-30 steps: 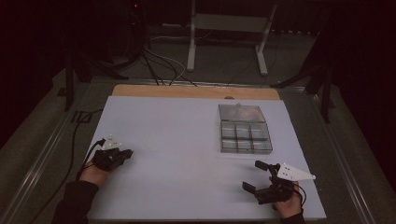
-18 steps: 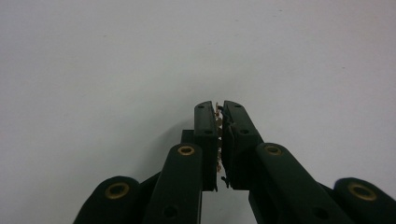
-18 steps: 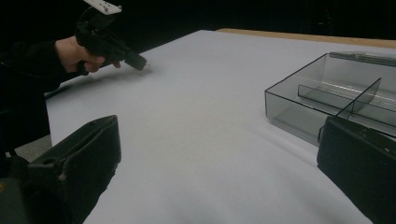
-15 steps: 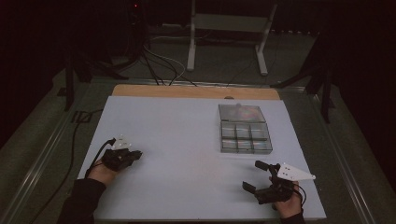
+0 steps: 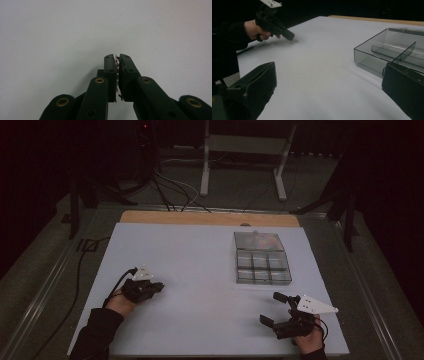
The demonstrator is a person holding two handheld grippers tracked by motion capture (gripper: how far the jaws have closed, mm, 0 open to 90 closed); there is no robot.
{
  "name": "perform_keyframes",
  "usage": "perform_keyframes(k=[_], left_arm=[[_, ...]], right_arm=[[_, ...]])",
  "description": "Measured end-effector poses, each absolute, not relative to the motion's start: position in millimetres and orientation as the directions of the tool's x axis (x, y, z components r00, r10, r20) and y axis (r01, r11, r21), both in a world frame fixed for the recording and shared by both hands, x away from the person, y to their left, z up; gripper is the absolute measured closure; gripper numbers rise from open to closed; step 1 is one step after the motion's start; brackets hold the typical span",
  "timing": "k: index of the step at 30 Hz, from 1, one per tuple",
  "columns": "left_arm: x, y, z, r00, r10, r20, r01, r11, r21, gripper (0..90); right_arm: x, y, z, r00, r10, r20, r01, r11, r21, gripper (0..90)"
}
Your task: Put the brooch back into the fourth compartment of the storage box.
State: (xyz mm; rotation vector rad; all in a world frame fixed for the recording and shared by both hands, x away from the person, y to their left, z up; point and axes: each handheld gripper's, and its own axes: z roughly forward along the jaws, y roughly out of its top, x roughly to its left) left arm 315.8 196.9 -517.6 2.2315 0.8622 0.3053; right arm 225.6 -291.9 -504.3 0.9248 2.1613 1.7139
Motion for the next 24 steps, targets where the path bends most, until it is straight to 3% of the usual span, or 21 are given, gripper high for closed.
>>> perform_keyframes(k=[24], left_arm=[[324,135,-505,0.862,0.496,-0.105,0.4,-0.538,0.742,87.3]], right_arm=[[225,-292,-504,-0.775,0.601,0.197,0.329,0.118,0.937,0.0]])
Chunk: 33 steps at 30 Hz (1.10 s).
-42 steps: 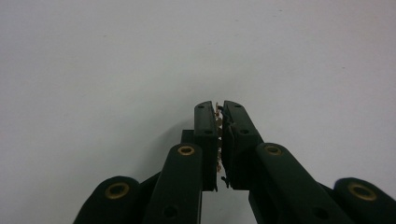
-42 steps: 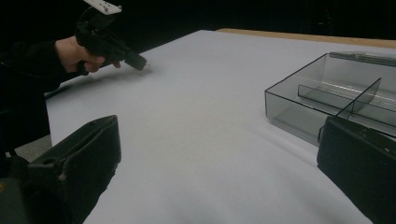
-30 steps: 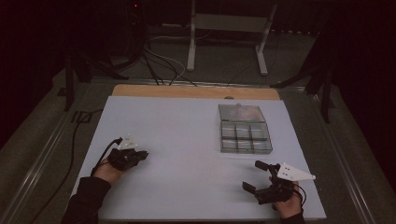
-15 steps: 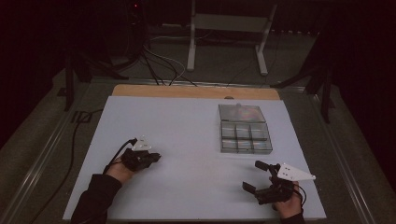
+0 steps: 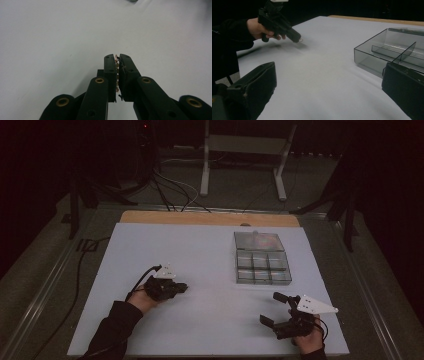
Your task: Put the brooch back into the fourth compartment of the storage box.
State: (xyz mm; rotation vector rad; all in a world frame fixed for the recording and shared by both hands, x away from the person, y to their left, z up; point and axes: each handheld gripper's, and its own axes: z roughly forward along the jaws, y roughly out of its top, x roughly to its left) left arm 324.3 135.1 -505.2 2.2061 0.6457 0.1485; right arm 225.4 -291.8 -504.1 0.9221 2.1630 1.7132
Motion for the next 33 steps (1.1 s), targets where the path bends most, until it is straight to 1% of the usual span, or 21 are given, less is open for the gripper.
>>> perform_keyframes(k=[6,8,10,19,33], left_arm=[[329,118,-497,0.88,0.466,-0.096,0.371,-0.546,0.751,87.3],[331,113,-494,0.886,0.451,-0.107,0.365,-0.537,0.76,87.3],[332,108,-490,0.893,0.442,-0.091,0.349,-0.548,0.76,87.3],[337,85,-475,0.913,0.398,-0.086,0.313,-0.551,0.774,87.3],[351,46,-461,0.937,0.341,-0.073,0.265,-0.561,0.784,87.2]], right_arm=[[226,-292,-504,-0.774,0.601,0.199,0.33,0.116,0.937,0.0],[225,-292,-504,-0.774,0.601,0.199,0.33,0.116,0.937,0.0],[225,-292,-504,-0.775,0.6,0.199,0.329,0.114,0.937,0.0],[225,-293,-503,-0.776,0.597,0.204,0.328,0.106,0.939,0.0],[225,-292,-504,-0.779,0.593,0.203,0.328,0.108,0.939,0.0]])
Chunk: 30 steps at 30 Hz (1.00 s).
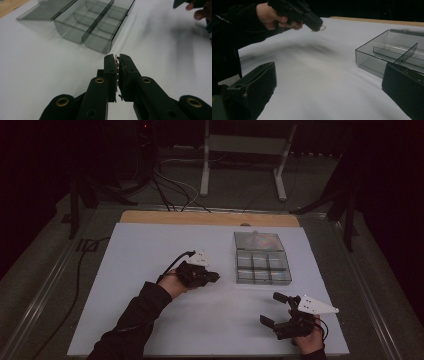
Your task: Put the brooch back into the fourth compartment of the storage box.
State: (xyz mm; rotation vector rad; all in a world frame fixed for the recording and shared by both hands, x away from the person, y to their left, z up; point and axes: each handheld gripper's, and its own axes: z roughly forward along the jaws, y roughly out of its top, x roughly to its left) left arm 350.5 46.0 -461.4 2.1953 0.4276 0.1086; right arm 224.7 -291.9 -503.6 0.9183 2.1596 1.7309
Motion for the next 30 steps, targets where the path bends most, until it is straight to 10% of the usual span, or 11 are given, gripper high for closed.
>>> perform_keyframes(k=[30], left_arm=[[380,-30,-460,0.953,0.288,-0.097,0.249,-0.558,0.792,87.1]], right_arm=[[222,-294,-501,-0.783,0.589,0.199,0.317,0.102,0.943,0.0]])
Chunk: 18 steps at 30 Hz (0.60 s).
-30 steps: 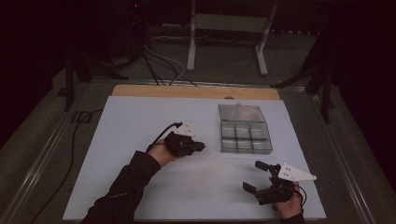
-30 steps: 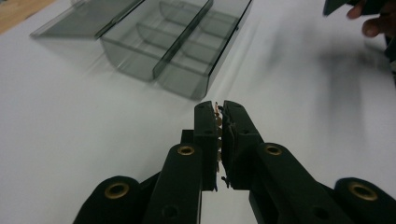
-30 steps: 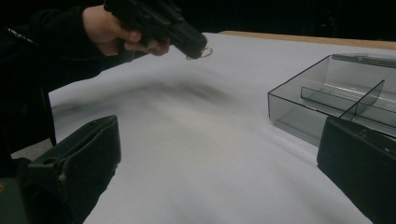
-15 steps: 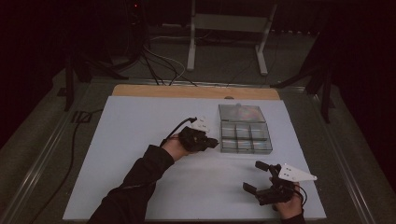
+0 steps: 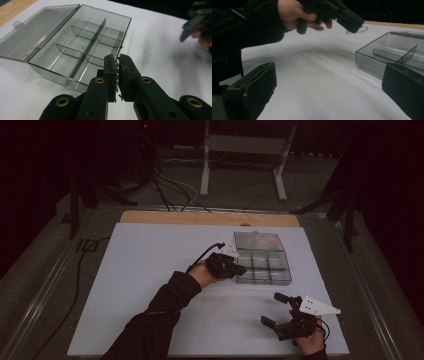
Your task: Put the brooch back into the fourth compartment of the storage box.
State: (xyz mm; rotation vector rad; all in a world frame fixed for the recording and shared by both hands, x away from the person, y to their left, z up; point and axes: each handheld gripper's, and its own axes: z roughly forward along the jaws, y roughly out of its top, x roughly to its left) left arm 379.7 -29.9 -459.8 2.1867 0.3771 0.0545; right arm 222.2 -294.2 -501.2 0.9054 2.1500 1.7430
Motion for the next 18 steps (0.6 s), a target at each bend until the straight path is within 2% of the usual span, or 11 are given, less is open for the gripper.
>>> perform_keyframes(k=[12,13,18], left_arm=[[398,-49,-474,0.935,0.334,-0.12,0.296,-0.548,0.783,86.9],[398,-49,-474,0.933,0.338,-0.121,0.298,-0.541,0.787,85.2],[398,-45,-474,0.923,0.354,-0.151,0.327,-0.514,0.793,60.7]], right_arm=[[222,-295,-501,-0.787,0.585,0.197,0.312,0.101,0.945,0.0],[222,-295,-501,-0.787,0.585,0.197,0.312,0.102,0.945,0.0],[222,-296,-501,-0.787,0.583,0.201,0.315,0.1,0.944,0.0]])
